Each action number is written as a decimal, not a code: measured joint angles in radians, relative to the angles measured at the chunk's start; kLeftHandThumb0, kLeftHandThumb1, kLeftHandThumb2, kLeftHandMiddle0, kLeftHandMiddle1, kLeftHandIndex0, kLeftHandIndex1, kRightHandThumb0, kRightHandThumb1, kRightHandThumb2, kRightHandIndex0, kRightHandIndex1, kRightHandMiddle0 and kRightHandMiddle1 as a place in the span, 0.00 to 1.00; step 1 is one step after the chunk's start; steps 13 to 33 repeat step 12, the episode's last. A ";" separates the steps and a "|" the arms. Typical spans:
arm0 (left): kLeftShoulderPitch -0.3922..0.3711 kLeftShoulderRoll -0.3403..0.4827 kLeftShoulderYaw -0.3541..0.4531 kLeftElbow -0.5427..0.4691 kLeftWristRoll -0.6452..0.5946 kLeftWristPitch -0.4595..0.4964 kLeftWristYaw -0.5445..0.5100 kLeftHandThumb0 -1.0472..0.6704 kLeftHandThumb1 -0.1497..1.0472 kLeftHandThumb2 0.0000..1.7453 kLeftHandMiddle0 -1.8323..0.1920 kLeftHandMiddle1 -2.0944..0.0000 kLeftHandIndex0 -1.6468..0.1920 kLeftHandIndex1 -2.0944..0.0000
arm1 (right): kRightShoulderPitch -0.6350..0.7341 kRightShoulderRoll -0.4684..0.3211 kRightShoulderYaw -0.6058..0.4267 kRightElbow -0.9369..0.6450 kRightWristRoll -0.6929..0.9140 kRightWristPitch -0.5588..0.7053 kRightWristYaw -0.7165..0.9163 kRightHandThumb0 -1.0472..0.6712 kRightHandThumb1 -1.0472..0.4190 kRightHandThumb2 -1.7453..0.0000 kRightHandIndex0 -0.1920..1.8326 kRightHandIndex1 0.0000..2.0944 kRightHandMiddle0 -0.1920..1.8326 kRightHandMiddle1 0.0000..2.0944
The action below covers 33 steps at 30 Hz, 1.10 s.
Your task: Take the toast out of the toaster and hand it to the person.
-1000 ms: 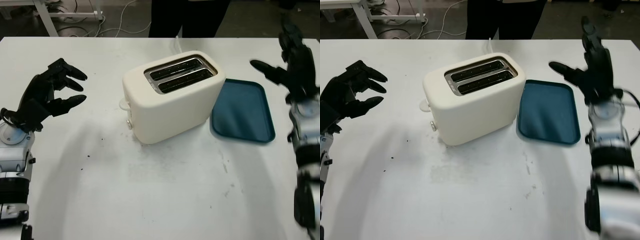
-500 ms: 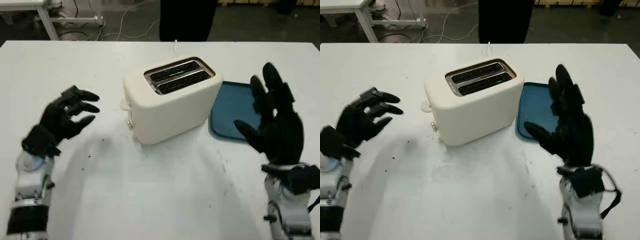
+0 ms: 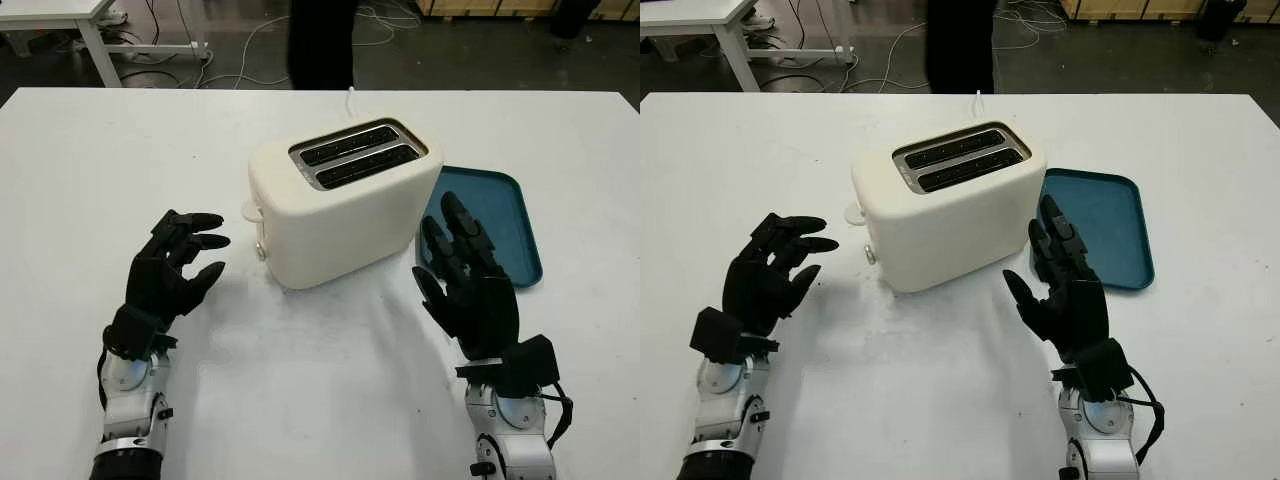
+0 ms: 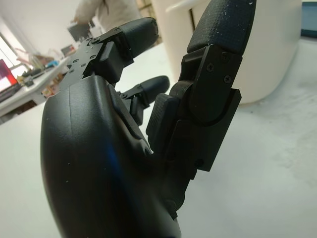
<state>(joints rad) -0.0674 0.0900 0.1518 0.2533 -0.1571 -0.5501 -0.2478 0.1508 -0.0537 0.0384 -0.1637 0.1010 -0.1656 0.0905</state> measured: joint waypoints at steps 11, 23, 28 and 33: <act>-0.007 0.000 0.000 0.035 0.002 -0.046 0.001 0.00 0.89 0.04 0.78 0.41 0.74 0.48 | 0.000 0.015 0.000 0.003 -0.025 0.039 -0.012 0.11 0.09 0.84 0.14 0.00 0.15 0.00; -0.007 0.000 0.000 0.035 0.002 -0.046 0.000 0.00 0.89 0.04 0.78 0.42 0.73 0.48 | -0.001 0.015 -0.001 0.005 -0.028 0.039 -0.012 0.11 0.09 0.84 0.14 0.00 0.15 0.00; -0.007 0.000 0.000 0.035 0.002 -0.046 0.000 0.00 0.89 0.04 0.78 0.42 0.73 0.48 | -0.001 0.015 -0.001 0.005 -0.028 0.039 -0.012 0.11 0.09 0.84 0.14 0.00 0.15 0.00; -0.007 0.000 0.000 0.035 0.002 -0.046 0.000 0.00 0.89 0.04 0.78 0.42 0.73 0.48 | -0.001 0.015 -0.001 0.005 -0.028 0.039 -0.012 0.11 0.09 0.84 0.14 0.00 0.15 0.00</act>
